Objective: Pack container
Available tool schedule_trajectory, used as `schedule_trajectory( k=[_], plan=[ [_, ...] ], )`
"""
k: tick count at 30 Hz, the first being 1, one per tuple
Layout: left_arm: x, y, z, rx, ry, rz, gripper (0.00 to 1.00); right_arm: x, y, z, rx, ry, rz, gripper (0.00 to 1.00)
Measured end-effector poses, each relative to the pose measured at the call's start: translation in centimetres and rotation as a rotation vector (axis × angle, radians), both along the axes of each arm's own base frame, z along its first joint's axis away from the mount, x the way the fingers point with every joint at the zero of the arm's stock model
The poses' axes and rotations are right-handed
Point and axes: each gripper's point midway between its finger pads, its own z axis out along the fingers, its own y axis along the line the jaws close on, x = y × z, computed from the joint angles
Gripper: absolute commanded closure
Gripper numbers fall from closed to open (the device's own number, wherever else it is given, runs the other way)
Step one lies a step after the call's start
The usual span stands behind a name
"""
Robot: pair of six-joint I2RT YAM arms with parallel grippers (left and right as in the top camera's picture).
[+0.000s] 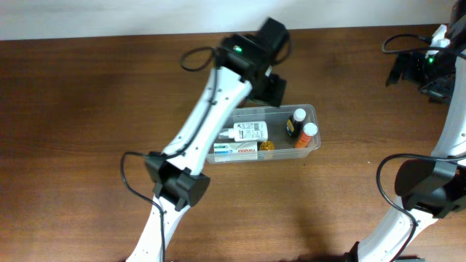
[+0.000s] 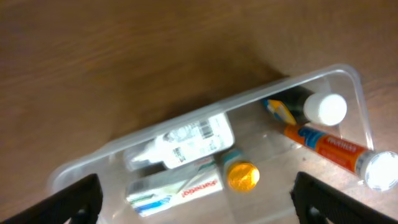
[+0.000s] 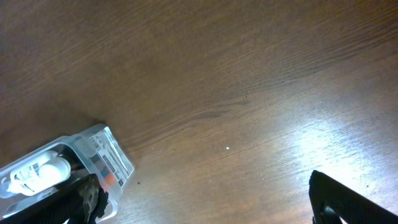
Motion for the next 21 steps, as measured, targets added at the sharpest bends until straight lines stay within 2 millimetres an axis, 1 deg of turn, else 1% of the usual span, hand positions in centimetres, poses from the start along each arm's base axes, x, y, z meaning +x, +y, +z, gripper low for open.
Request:
schedule_trajectory(
  k=[2,4,5,8,10,11,13,15,18,21],
  plan=[
    [0.4,1.5,1.8,-0.013,-0.027,0.024,0.01,0.0,0.0,0.0,0.000,0.000,0.000,0.02],
    [1.5,2.7,3.6,-0.045,-0.079,0.050,0.01,0.0,0.0,0.0,0.000,0.000,0.000,0.02],
    [1.9,3.3,4.2,-0.054,-0.096,0.061,0.01,0.0,0.0,0.0,0.000,0.000,0.000,0.02],
    [2.9,6.0,6.1,-0.072,-0.138,0.111,0.01,0.0,0.0,0.0,0.000,0.000,0.000,0.02],
    [3.3,7.8,7.6,-0.081,-0.170,0.136,0.01,0.0,0.0,0.0,0.000,0.000,0.000,0.02],
    [3.4,8.4,8.2,-0.084,-0.181,0.141,0.01,0.0,0.0,0.0,0.000,0.000,0.000,0.02],
    [3.3,10.1,10.3,-0.094,-0.224,0.156,0.01,0.0,0.0,0.0,0.000,0.000,0.000,0.02],
    [2.4,11.5,12.5,-0.102,-0.262,0.160,0.01,0.0,0.0,0.0,0.000,0.000,0.000,0.02],
    [0.2,13.2,15.0,-0.104,-0.287,0.163,0.01,0.0,0.0,0.0,0.000,0.000,0.000,0.02],
    [-2.7,14.9,16.3,-0.091,-0.272,0.167,0.01,0.0,0.0,0.0,0.000,0.000,0.000,0.02]
  ],
)
